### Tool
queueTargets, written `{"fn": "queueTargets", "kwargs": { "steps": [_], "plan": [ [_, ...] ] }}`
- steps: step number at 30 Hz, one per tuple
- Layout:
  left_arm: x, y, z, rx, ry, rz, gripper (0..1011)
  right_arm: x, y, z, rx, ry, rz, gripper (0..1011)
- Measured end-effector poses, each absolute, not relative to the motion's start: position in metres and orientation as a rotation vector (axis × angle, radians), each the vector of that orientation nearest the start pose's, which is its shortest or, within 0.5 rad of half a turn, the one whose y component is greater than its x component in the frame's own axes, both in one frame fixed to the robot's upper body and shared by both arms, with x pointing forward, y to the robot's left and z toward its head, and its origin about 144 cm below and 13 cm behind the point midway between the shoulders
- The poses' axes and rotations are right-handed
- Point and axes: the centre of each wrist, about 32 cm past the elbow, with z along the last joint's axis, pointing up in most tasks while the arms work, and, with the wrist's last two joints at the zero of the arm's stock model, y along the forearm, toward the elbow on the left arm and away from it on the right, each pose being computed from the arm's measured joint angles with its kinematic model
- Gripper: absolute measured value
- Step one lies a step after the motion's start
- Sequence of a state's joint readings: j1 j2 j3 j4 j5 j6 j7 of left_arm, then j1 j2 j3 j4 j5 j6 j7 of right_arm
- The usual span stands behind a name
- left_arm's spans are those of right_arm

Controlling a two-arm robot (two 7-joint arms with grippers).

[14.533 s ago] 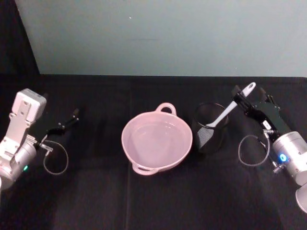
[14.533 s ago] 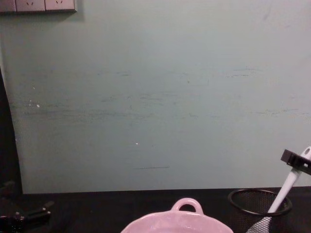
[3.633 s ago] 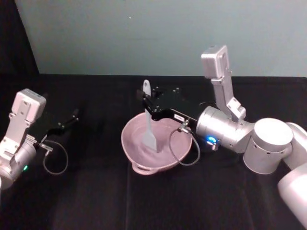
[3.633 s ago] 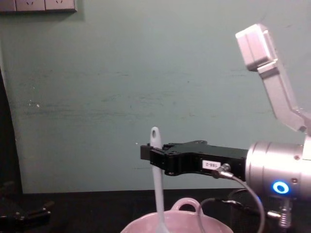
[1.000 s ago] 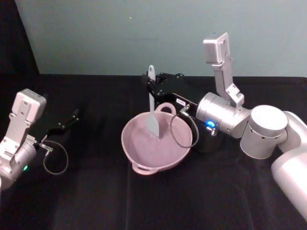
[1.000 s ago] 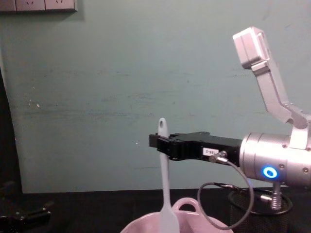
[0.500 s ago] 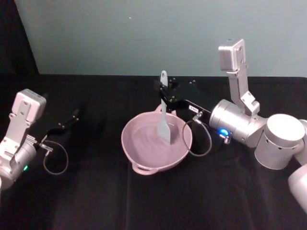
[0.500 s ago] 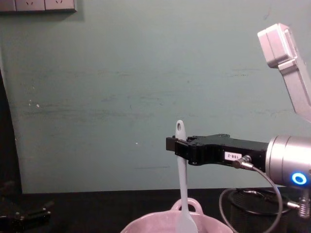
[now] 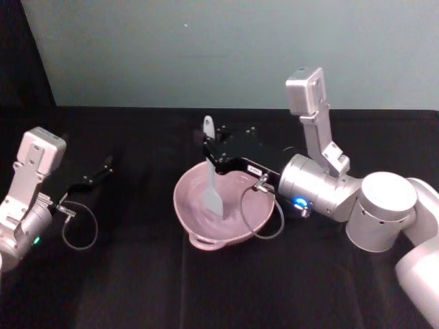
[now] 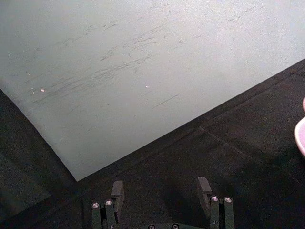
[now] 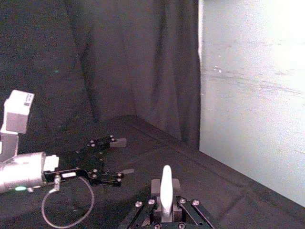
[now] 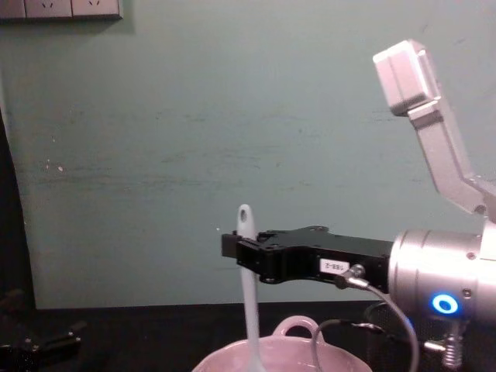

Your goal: Use the one hand to pick up the spoon and stir the clear water in the bowl.

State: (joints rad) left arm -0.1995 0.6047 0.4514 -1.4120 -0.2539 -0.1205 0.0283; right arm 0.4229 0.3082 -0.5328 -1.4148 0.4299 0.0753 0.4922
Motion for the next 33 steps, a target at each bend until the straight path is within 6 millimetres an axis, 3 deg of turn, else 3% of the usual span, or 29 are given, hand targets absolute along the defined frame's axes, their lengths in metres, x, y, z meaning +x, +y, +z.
{"fn": "queueTargets", "kwargs": {
  "steps": [8,17,25,33],
  "plan": [
    [0.489,0.31,1.14,0.305,-0.285,1.248,1011,0.553,-0.161,1.206,-0.009,-0.022,-0.61,116],
    [0.489,0.31,1.14,0.304,-0.285,1.248,1011,0.569,-0.158,1.207,0.001,-0.019,-0.625,117],
    [0.489,0.31,1.14,0.304,-0.285,1.248,1011,0.576,-0.17,1.209,0.008,-0.019,-0.67,116],
    [0.489,0.31,1.14,0.304,-0.285,1.248,1011,0.569,-0.194,1.213,0.002,-0.027,-0.727,116]
  ]
}}
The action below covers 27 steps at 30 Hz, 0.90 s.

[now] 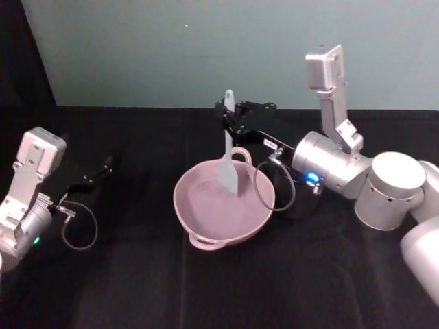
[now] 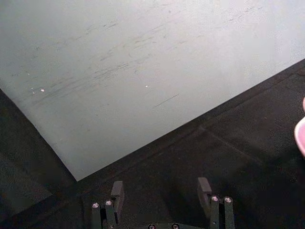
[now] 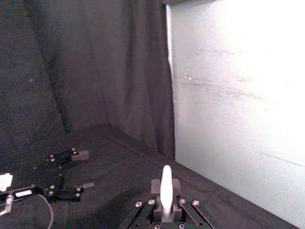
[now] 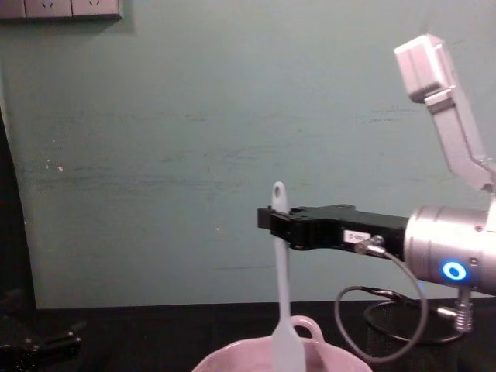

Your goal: Use the one hand to pick up the spoon and stir the clear water in the bowl.

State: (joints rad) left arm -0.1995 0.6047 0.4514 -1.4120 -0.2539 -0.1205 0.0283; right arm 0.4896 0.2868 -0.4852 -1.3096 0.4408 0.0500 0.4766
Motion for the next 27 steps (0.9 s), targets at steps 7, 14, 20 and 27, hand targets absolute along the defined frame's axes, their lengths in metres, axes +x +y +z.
{"fn": "queueTargets", "kwargs": {
  "steps": [7,14,20,27],
  "plan": [
    [0.489,0.31,1.14,0.304,-0.285,1.248,1011,0.557,-0.205,1.213,-0.013,-0.032,-0.74,117],
    [0.489,0.31,1.14,0.304,-0.285,1.248,1011,0.542,-0.203,1.212,-0.015,-0.034,-0.718,116],
    [0.489,0.31,1.14,0.305,-0.285,1.248,1011,0.536,-0.19,1.208,-0.014,-0.023,-0.679,116],
    [0.489,0.31,1.14,0.305,-0.285,1.248,1011,0.542,-0.174,1.205,-0.01,-0.016,-0.639,116]
  ]
}}
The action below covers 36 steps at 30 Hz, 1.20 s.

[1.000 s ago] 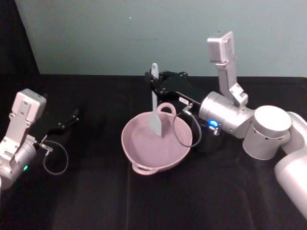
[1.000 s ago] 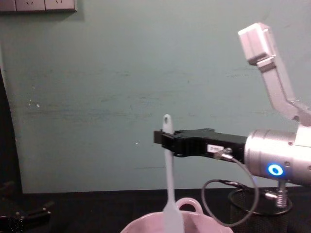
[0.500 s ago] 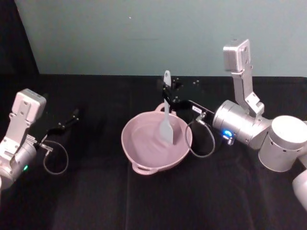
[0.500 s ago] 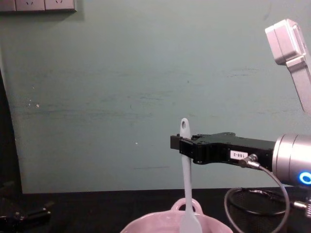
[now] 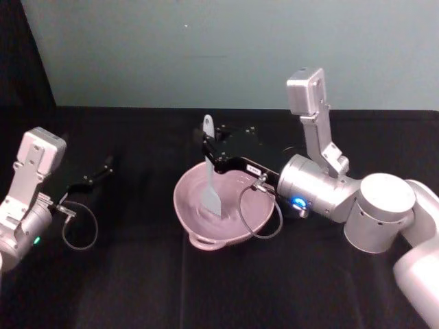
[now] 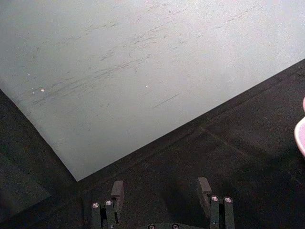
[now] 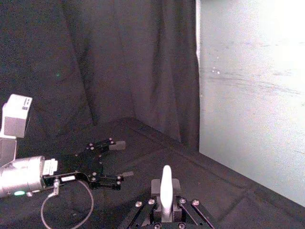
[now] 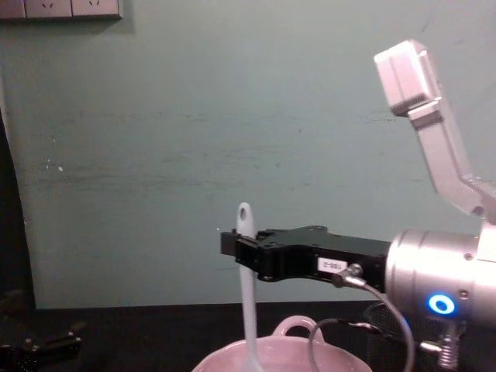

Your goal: Use the one hand to pick up the spoon and stir the clear water in the bowl.

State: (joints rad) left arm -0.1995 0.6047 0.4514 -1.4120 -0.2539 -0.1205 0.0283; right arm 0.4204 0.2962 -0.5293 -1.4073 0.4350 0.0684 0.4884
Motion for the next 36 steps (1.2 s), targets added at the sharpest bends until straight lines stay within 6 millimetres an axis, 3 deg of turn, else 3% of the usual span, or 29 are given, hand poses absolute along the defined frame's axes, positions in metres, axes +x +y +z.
{"fn": "queueTargets", "kwargs": {
  "steps": [10,18,30,36],
  "plan": [
    [0.489,0.31,1.14,0.304,-0.285,1.248,1011,0.559,-0.162,1.205,-0.001,-0.015,-0.63,116],
    [0.489,0.31,1.14,0.304,-0.285,1.248,1011,0.568,-0.172,1.206,-0.004,-0.015,-0.673,116],
    [0.489,0.31,1.14,0.304,-0.285,1.248,1011,0.561,-0.185,1.209,-0.006,-0.021,-0.707,116],
    [0.489,0.31,1.14,0.304,-0.285,1.248,1011,0.554,-0.186,1.223,0.021,-0.05,-0.707,116]
  ]
}}
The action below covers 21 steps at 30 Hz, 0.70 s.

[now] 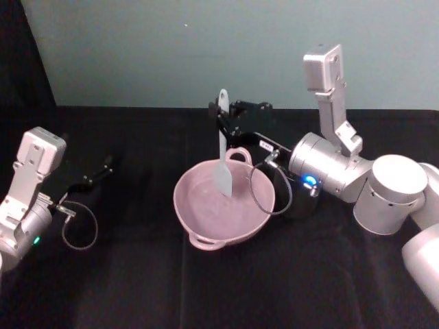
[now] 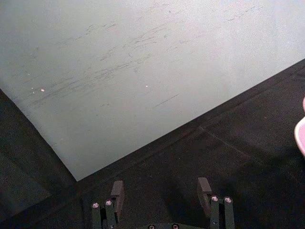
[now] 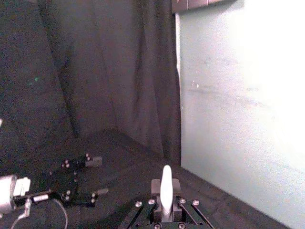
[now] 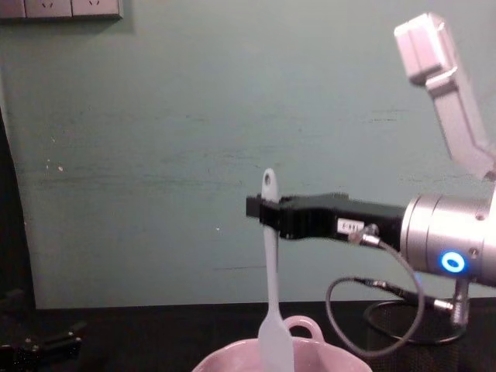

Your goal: Use the one hand to pick up the spoon and stir the clear water in the bowl.

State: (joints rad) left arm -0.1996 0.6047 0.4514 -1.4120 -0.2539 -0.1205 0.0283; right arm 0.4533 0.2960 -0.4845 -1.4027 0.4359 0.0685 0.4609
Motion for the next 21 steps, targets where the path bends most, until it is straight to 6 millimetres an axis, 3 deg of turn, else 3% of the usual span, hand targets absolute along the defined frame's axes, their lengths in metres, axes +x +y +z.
{"fn": "queueTargets", "kwargs": {
  "steps": [8,14,21],
  "plan": [
    [0.489,0.31,1.14,0.305,-0.285,1.248,1011,0.547,-0.197,1.249,0.079,-0.078,-0.725,116],
    [0.489,0.31,1.14,0.304,-0.285,1.248,1011,0.543,-0.22,1.271,0.118,-0.086,-0.755,116],
    [0.489,0.31,1.14,0.304,-0.285,1.248,1011,0.539,-0.242,1.282,0.122,-0.092,-0.8,116]
  ]
}}
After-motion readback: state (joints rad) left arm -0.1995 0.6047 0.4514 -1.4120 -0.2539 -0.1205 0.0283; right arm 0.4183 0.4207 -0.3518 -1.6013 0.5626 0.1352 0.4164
